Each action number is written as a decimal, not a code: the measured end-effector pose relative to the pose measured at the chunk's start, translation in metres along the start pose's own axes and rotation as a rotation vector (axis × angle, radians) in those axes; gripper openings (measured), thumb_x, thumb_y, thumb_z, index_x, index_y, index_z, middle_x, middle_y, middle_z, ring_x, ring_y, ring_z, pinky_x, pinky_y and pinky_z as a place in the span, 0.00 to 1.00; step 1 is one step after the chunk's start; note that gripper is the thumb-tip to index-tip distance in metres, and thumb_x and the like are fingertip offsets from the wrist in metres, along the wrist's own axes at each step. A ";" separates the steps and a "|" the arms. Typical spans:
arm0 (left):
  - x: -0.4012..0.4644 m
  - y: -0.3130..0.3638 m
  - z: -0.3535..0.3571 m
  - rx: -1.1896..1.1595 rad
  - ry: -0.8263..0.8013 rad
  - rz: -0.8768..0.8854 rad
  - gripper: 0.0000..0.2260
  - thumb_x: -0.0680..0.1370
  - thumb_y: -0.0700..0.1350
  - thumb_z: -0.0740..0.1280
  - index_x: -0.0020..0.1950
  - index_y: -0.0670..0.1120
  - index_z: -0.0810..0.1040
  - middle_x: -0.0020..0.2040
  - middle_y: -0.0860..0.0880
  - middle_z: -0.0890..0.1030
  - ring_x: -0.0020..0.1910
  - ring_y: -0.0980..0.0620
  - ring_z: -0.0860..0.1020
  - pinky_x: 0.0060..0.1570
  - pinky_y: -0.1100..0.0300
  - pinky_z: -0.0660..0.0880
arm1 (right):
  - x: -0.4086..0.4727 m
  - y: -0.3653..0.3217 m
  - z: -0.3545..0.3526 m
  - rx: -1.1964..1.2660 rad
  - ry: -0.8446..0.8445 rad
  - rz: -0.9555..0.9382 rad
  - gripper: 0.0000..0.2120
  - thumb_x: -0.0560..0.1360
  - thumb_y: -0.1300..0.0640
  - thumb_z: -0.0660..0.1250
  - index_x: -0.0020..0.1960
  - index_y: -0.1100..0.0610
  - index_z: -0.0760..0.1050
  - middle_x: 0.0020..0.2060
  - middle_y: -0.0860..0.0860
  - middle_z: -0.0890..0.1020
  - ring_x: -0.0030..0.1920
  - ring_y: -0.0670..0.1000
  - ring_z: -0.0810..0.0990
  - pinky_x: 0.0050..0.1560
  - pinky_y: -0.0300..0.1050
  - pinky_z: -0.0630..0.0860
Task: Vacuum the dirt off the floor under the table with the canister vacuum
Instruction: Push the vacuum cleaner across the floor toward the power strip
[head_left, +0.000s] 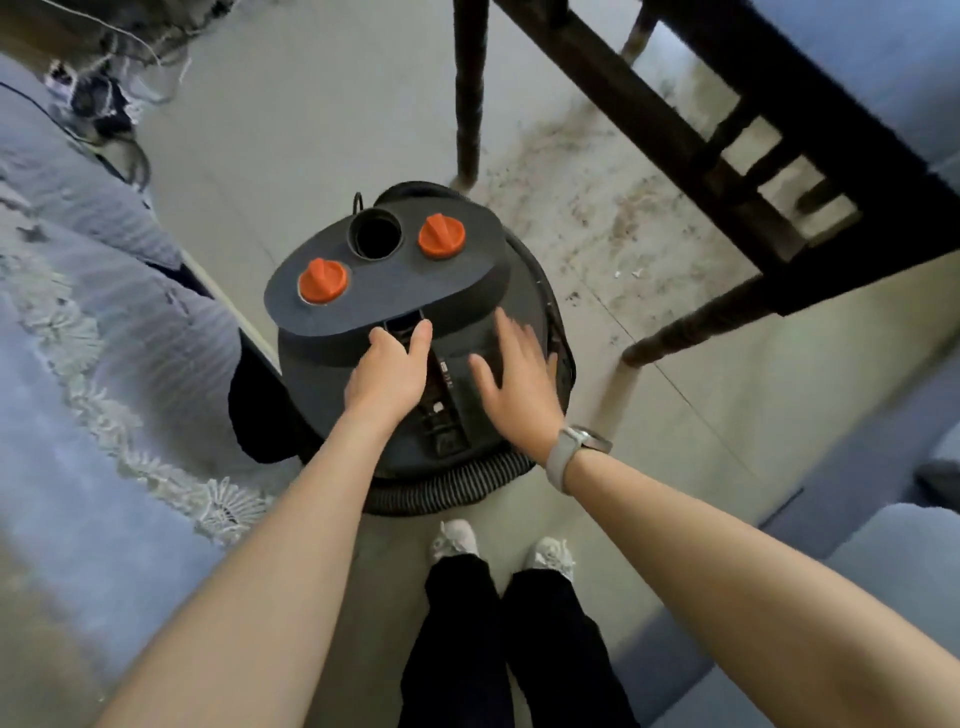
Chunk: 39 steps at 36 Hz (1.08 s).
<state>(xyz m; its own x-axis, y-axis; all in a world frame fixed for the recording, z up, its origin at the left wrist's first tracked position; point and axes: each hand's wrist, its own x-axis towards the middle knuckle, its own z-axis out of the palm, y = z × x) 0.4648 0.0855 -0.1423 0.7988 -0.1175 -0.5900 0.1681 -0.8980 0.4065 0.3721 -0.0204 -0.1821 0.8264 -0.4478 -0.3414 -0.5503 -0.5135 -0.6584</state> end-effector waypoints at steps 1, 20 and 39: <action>0.006 -0.004 -0.007 0.057 0.104 0.036 0.24 0.81 0.59 0.53 0.64 0.40 0.68 0.63 0.39 0.74 0.63 0.39 0.71 0.58 0.47 0.67 | 0.002 -0.005 0.006 -0.055 -0.001 -0.047 0.29 0.81 0.47 0.56 0.78 0.55 0.52 0.76 0.53 0.59 0.77 0.54 0.51 0.75 0.63 0.45; 0.144 -0.079 -0.091 -0.082 0.435 0.220 0.27 0.81 0.43 0.59 0.78 0.43 0.52 0.75 0.31 0.40 0.75 0.33 0.48 0.67 0.38 0.65 | 0.142 -0.144 0.079 -0.034 -0.145 -0.300 0.33 0.78 0.52 0.63 0.77 0.57 0.52 0.60 0.55 0.76 0.47 0.57 0.78 0.54 0.52 0.73; 0.322 -0.048 -0.260 -0.128 0.338 0.076 0.27 0.82 0.49 0.58 0.78 0.54 0.50 0.78 0.45 0.37 0.77 0.45 0.41 0.73 0.48 0.56 | 0.338 -0.286 0.107 0.064 -0.347 -0.318 0.38 0.77 0.51 0.63 0.78 0.47 0.41 0.64 0.55 0.75 0.52 0.59 0.80 0.53 0.57 0.76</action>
<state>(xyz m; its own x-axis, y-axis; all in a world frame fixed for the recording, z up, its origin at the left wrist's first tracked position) 0.8641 0.2010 -0.1710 0.9541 -0.0158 -0.2992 0.1547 -0.8293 0.5370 0.8218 0.0531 -0.1805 0.9497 0.0008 -0.3130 -0.2642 -0.5341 -0.8031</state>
